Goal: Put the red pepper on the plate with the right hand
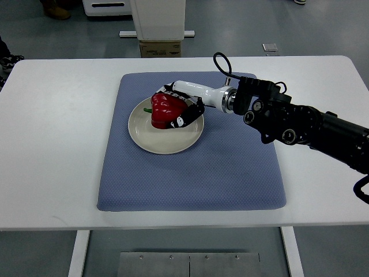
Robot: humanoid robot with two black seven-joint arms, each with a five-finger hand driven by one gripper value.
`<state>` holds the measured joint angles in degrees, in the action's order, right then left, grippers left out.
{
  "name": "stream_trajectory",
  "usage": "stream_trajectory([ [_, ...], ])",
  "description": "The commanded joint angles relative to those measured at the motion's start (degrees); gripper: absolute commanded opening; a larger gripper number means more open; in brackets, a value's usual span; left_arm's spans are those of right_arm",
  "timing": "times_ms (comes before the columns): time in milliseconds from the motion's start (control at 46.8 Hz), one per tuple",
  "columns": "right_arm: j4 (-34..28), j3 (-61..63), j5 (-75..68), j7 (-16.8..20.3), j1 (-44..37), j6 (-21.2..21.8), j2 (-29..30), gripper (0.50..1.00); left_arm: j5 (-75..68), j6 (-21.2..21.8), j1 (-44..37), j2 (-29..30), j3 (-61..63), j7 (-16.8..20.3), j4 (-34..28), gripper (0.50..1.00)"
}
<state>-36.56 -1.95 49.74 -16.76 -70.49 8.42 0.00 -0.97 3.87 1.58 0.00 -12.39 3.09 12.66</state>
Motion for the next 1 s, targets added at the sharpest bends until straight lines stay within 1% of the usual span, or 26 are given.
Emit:
stream_trajectory([
  [0, 0.0, -0.2, 0.1, 0.4, 0.8, 0.0, 0.0, 0.5, 0.0, 0.0, 0.0, 0.0, 0.0, 0.0, 0.0, 1.0],
  [85, 0.1, -0.2, 0.1, 1.4, 1.8, -0.1, 0.0, 0.5, 0.0, 0.0, 0.0, 0.0, 0.0, 0.0, 0.0, 1.0],
  [321, 0.2, -0.2, 0.1, 1.6, 2.0, -0.4, 0.0, 0.5, 0.0, 0.0, 0.0, 0.0, 0.0, 0.0, 0.0, 1.0],
  [427, 0.2, -0.2, 0.1, 1.6, 2.0, -1.6, 0.0, 0.5, 0.0, 0.0, 0.0, 0.0, 0.0, 0.0, 0.0, 1.0],
  [449, 0.2, -0.2, 0.1, 1.6, 2.0, -1.7, 0.0, 0.518, 0.0, 0.0, 0.0, 0.0, 0.0, 0.0, 0.0, 1.0],
  [470, 0.1, -0.2, 0.0, 1.6, 2.0, -1.9, 0.0, 0.57, 0.0, 0.0, 0.0, 0.0, 0.0, 0.0, 0.0, 1.0],
  [534, 0.1, -0.1, 0.0, 1.6, 1.9, -2.0, 0.0, 0.758, 0.0, 0.0, 0.0, 0.0, 0.0, 0.0, 0.0, 1.0],
  [577, 0.1, -0.1, 0.0, 1.5, 2.0, -2.0, 0.0, 0.865, 0.0, 0.0, 0.0, 0.0, 0.0, 0.0, 0.0, 1.0],
  [620, 0.1, 0.0, 0.0, 1.5, 1.9, -2.0, 0.0, 0.945, 0.0, 0.0, 0.0, 0.0, 0.0, 0.0, 0.0, 1.0],
  [641, 0.1, 0.1, 0.0, 1.5, 1.9, -2.0, 0.0, 0.976, 0.0, 0.0, 0.0, 0.0, 0.0, 0.0, 0.0, 1.0],
  [662, 0.1, 0.1, 0.0, 1.5, 1.9, -2.0, 0.0, 0.987, 0.1, 0.0, 0.0, 0.0, 0.0, 0.0, 0.0, 1.0],
  [748, 0.1, 0.1, -0.1, 1.6, 1.8, -2.0, 0.0, 1.0, 0.0, 0.0, 0.0, 0.0, 0.0, 0.0, 0.0, 1.0],
  [983, 0.1, 0.4, -1.3, 1.6, 0.8, -2.0, 0.0, 1.0, 0.0, 0.0, 0.0, 0.0, 0.0, 0.0, 0.0, 1.0],
])
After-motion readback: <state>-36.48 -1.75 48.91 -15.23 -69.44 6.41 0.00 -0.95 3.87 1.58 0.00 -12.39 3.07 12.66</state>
